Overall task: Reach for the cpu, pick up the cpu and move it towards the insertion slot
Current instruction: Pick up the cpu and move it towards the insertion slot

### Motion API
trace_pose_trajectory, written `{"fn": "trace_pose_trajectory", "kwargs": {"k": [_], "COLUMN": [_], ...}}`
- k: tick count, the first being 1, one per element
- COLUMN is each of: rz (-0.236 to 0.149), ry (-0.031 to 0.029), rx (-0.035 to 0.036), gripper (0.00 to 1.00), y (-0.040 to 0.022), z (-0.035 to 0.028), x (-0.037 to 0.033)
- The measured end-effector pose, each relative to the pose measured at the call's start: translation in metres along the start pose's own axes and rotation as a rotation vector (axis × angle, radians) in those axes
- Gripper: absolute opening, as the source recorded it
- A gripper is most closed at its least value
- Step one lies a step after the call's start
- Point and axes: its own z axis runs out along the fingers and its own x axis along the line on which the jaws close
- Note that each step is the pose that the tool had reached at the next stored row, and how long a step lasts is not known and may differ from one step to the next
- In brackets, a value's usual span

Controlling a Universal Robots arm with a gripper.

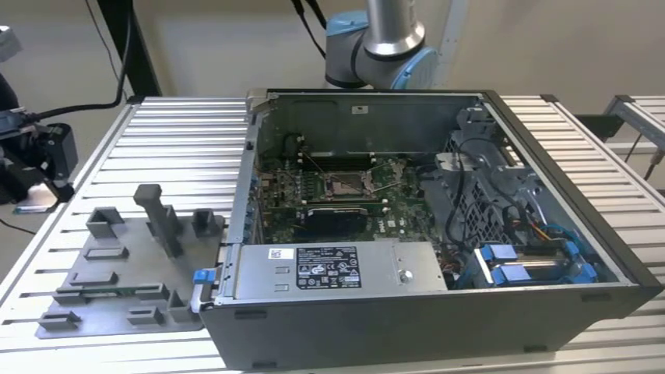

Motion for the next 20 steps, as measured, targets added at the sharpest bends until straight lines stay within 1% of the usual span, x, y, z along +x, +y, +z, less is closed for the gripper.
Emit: {"fn": "trace_pose_trajectory", "kwargs": {"k": [10, 20], "rz": [0.000, 0.000], "ry": [0.0000, 0.0001], "rx": [0.0025, 0.0037], "gripper": [0.00, 0.00], "y": [0.0007, 0.0015], "z": [-0.0162, -0.0348], "x": [0.0002, 0.0003]}}
